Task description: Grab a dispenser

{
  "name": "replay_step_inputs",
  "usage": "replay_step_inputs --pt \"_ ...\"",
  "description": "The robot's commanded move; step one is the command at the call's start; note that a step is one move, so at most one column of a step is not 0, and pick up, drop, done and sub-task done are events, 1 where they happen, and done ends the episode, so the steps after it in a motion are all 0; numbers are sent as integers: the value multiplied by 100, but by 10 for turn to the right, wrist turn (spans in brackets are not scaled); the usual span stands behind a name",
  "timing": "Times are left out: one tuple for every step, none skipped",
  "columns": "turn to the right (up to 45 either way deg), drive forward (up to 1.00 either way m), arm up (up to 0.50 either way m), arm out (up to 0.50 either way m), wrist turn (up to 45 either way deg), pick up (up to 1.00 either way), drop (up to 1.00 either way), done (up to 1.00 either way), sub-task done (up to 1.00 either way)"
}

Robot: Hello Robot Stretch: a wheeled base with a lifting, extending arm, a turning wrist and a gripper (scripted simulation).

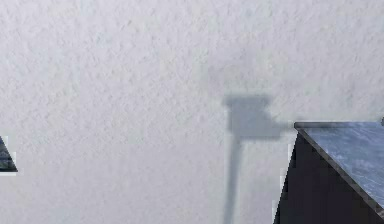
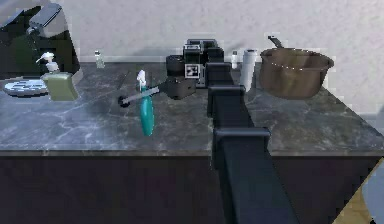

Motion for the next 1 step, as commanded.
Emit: replay_step_inputs --pt "0 0 0 0 60 0 0 0 0"
